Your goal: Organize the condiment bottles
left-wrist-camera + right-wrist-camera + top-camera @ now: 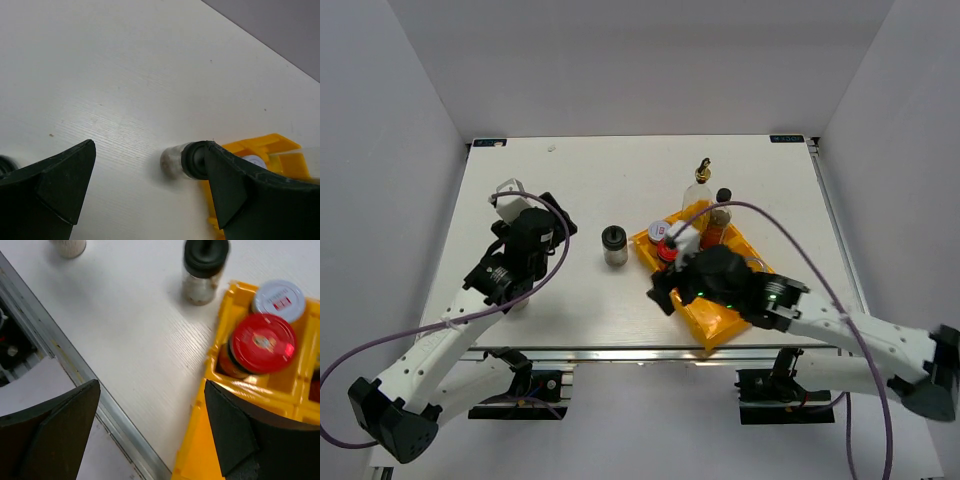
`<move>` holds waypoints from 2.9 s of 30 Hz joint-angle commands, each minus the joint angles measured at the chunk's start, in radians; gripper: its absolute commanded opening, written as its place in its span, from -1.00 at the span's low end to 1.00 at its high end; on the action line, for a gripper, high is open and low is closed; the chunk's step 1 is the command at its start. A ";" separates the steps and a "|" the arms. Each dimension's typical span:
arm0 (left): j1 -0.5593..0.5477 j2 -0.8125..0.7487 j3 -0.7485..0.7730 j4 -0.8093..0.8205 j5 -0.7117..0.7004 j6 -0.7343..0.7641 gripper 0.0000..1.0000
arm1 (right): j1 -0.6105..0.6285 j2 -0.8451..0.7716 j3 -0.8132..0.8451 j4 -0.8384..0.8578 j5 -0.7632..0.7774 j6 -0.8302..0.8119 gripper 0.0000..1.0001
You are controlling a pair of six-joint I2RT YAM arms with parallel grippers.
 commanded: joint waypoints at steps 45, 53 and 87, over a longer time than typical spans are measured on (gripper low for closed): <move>0.003 -0.084 -0.094 -0.042 -0.135 -0.063 0.96 | -0.107 0.889 0.522 0.367 -0.026 -0.083 -0.63; 0.004 -0.084 -0.105 -0.018 -0.124 -0.052 0.96 | -0.105 0.521 0.338 0.196 -0.174 0.005 -0.77; 0.050 0.091 -0.024 -0.006 0.017 -0.052 0.96 | -0.108 0.101 -0.056 -0.041 0.378 0.222 -0.73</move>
